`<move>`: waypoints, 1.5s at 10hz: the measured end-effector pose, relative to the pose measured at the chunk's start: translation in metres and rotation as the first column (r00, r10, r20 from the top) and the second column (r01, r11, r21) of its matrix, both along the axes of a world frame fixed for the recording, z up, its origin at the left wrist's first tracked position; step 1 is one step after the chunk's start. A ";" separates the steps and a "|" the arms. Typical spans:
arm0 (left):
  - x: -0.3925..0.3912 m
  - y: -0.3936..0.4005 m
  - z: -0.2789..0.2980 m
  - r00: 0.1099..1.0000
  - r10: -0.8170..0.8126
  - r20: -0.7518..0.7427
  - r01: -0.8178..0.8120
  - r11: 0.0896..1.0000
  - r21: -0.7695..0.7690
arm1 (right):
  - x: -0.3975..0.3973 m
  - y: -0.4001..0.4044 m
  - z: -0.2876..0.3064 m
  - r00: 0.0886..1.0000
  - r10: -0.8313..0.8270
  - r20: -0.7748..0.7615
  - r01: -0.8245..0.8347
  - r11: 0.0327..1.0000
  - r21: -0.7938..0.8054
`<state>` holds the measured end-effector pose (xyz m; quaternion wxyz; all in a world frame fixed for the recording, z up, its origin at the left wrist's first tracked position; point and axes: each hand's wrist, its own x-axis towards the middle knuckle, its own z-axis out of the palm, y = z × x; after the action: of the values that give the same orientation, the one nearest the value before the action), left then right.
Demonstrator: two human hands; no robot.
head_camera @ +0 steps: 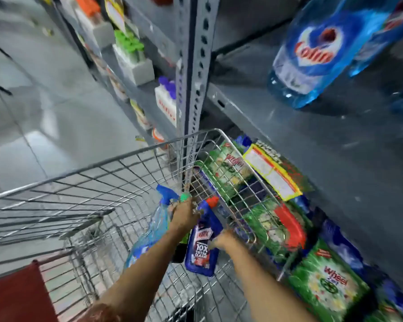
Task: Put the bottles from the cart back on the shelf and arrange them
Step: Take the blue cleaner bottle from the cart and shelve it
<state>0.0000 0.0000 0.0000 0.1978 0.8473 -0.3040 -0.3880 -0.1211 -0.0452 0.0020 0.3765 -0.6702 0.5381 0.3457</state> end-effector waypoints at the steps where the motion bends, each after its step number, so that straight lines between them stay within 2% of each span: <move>1: -0.003 -0.015 -0.017 0.998 0.014 -0.059 -0.016 0.999 -0.043 | 0.000 -0.001 -0.026 0.997 -0.070 -0.040 0.074 0.992 0.101; 2: -0.007 -0.038 -0.031 0.997 0.001 -0.073 0.001 1.000 0.023 | -0.004 0.002 -0.042 0.975 -0.201 -0.096 0.215 0.962 0.169; 4: -0.003 -0.061 -0.041 0.990 -0.088 -0.109 0.107 0.977 0.182 | -0.009 -0.003 -0.060 0.971 -0.192 -0.140 0.216 0.958 0.186; 6: 0.004 -0.063 -0.036 0.990 -0.038 -0.139 0.064 0.980 0.188 | -0.011 -0.003 -0.048 0.972 -0.212 -0.103 0.229 0.954 0.195; 7: 0.007 -0.058 -0.027 0.988 0.016 -0.151 0.009 0.987 0.162 | -0.008 -0.002 -0.037 0.940 -0.337 -0.042 0.339 0.919 0.202; 8: 0.009 -0.045 0.000 0.978 0.145 -0.152 -0.129 0.985 0.111 | -0.008 -0.002 -0.014 0.946 -0.325 0.003 0.317 0.923 0.218; 9: 0.012 -0.036 0.021 0.940 0.264 -0.216 -0.256 0.965 0.065 | -0.009 -0.005 0.004 0.939 -0.337 0.064 0.315 0.921 0.230; 10: 0.011 -0.020 0.071 0.874 0.384 -0.297 -0.414 0.910 -0.040 | -0.016 -0.007 0.048 0.928 -0.338 0.158 0.305 0.931 0.200; 11: 0.006 -0.013 0.109 0.863 0.396 -0.314 -0.458 0.876 -0.150 | -0.024 -0.004 0.080 0.901 -0.343 0.266 0.303 0.936 0.180; 12: -0.011 0.000 0.175 0.882 0.344 -0.323 -0.446 0.830 -0.334 | -0.041 0.004 0.137 0.829 -0.317 0.460 0.270 0.948 0.166; 13: -0.025 0.006 0.223 0.895 0.323 -0.307 -0.433 0.794 -0.428 | -0.054 0.012 0.176 0.755 -0.285 0.591 0.242 0.958 0.153; 14: -0.059 0.019 0.293 0.945 0.227 -0.237 -0.323 0.769 -0.552 | -0.083 0.025 0.229 0.605 -0.307 0.734 0.280 0.946 0.165; 15: -0.083 0.023 0.330 0.956 0.178 -0.231 -0.288 0.715 -0.637 | -0.104 0.034 0.264 0.527 -0.320 0.787 0.299 0.937 0.181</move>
<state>-0.0832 0.0229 0.3305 0.5562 0.7202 -0.2964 -0.2900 -0.2253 -0.0115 0.2659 0.6417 -0.6426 0.4142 -0.0620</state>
